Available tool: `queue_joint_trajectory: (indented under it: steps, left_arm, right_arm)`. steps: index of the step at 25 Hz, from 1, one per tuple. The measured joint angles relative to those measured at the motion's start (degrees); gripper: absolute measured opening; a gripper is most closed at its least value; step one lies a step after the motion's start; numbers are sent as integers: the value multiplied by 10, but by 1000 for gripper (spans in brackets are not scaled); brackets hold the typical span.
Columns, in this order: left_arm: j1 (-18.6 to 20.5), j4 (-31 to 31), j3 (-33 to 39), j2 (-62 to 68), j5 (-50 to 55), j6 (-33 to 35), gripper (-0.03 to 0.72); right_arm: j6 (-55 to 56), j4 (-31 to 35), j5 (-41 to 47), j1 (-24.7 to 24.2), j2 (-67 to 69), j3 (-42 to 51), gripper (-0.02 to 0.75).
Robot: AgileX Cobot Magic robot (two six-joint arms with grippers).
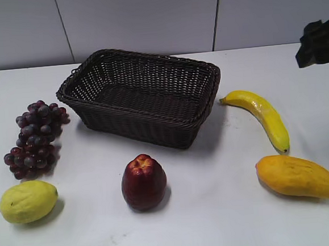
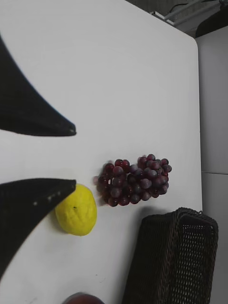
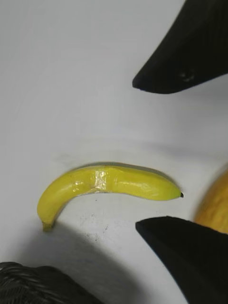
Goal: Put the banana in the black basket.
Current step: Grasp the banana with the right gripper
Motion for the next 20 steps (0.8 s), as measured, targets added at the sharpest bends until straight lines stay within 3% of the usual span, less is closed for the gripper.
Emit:
queue_joint_trajectory:
  steps: [20]
  left_arm:
    - [0,0,0,0,0,0,221]
  right_arm:
    - [-1,17,-13,5,235,-75,613]
